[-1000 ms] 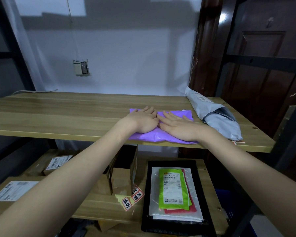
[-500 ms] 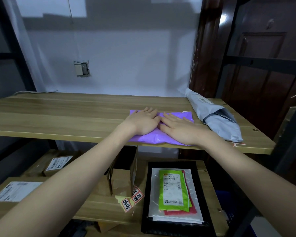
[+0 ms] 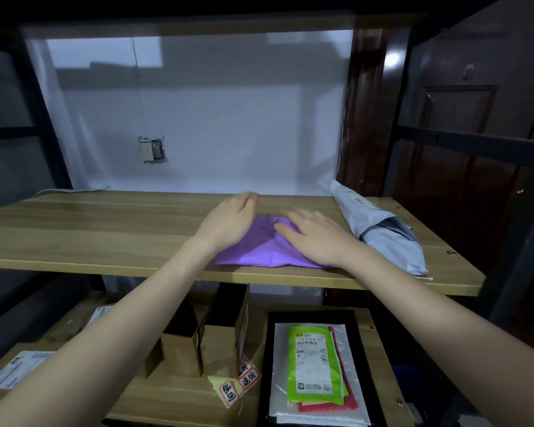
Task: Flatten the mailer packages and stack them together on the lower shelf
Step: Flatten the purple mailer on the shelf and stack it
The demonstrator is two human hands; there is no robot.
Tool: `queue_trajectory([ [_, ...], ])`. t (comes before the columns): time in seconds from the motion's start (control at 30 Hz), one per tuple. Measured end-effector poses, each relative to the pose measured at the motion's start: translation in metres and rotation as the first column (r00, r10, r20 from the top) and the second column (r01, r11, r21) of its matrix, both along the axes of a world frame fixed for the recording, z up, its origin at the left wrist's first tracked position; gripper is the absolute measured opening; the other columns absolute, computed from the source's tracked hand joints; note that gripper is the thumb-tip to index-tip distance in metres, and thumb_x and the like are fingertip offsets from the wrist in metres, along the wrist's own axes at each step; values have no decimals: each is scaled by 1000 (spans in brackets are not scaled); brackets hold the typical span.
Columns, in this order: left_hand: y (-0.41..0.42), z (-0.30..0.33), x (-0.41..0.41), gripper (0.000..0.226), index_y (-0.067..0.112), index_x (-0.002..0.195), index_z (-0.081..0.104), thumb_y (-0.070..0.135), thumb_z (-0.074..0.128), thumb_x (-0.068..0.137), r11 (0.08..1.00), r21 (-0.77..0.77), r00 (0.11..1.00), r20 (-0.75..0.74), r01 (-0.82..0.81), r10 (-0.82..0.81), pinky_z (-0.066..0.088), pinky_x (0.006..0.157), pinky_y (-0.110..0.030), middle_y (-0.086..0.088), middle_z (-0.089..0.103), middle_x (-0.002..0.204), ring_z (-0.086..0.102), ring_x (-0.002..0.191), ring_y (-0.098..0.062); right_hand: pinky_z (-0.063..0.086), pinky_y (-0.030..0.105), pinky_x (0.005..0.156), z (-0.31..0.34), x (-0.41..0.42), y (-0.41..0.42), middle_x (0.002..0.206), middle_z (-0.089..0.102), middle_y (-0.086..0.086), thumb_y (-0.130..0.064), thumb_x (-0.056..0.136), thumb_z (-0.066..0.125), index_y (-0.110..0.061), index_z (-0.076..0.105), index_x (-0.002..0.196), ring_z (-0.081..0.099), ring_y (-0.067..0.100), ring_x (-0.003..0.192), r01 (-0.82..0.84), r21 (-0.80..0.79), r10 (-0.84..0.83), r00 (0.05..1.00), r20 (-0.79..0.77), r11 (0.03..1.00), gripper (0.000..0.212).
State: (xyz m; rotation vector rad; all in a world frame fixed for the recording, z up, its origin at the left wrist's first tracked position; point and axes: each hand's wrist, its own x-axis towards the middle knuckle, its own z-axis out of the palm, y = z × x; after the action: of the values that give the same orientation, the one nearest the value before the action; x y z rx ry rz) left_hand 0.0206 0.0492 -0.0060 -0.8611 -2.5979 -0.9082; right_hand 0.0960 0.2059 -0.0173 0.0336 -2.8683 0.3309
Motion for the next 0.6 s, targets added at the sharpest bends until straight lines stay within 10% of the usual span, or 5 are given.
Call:
queue_trajectory([
  [0.2,-7,-29,0,53,12,151,17,34,23,103,958,-250,964,254,140,-74,-3,117,-25,-5,5,160,-2,147,-12,-3,51,117,-18,-3,-8,160,-5,-5,-66,90,11,-40,0,148,-5,21,147,-5,46,-8,956,294,999,64],
  [0.6,-2,-27,-2,58,15,151,16,40,30,100,961,-255,961,275,107,-34,-1,115,-25,-4,-1,160,-5,147,-15,-4,51,117,-19,-8,-5,159,-9,-7,-71,87,9,-41,-2,148,-9,19,147,-14,47,-3,941,337,999,69],
])
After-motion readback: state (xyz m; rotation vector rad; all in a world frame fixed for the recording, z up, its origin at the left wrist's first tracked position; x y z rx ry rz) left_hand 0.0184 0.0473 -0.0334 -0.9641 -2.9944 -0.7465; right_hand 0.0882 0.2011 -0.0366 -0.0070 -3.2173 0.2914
